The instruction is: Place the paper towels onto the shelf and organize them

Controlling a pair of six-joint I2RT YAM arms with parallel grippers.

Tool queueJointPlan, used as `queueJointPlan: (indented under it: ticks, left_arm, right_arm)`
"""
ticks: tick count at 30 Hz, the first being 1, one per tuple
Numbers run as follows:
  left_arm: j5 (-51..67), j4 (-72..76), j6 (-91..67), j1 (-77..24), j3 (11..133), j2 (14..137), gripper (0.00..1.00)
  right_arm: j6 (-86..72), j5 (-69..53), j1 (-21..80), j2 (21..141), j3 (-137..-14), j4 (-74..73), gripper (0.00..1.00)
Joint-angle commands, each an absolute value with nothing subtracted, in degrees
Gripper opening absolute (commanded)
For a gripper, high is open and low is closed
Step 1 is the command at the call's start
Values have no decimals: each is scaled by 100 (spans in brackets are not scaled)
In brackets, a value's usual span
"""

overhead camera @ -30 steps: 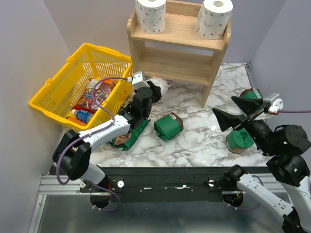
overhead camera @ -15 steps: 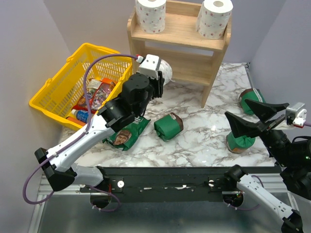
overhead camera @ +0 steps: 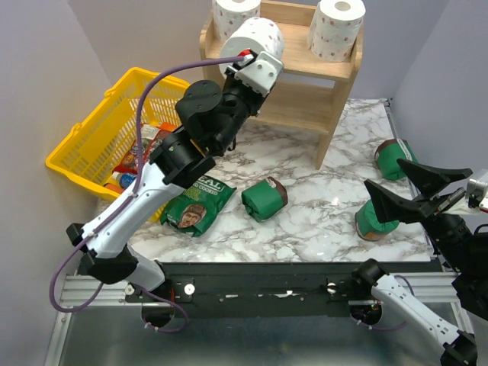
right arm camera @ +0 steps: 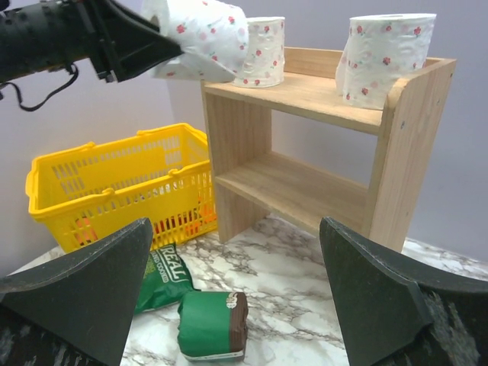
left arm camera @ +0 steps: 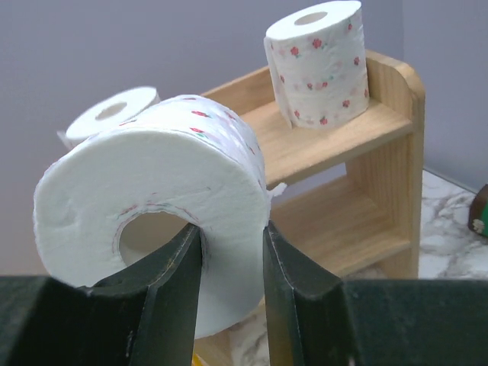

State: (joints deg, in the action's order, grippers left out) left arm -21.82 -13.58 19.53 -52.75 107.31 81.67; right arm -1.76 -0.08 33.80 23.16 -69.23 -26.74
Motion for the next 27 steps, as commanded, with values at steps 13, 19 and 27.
queueJointPlan:
  ticks: [13, 19, 27]
  left_arm:
    - [-1582, -870, 3454, -5168, 12533, 9958, 22]
    - [-1503, -782, 3436, -5019, 12568, 10090, 26]
    - [-1319, -756, 3437, -4790, 12568, 10195, 29]
  right_arm:
    - [-150, 141, 3401, 2320, -7172, -2856, 98]
    - [-114, 123, 3401, 2382, -7277, -2865, 98]
    - [-114, 97, 3401, 2426, -7304, -2804, 98]
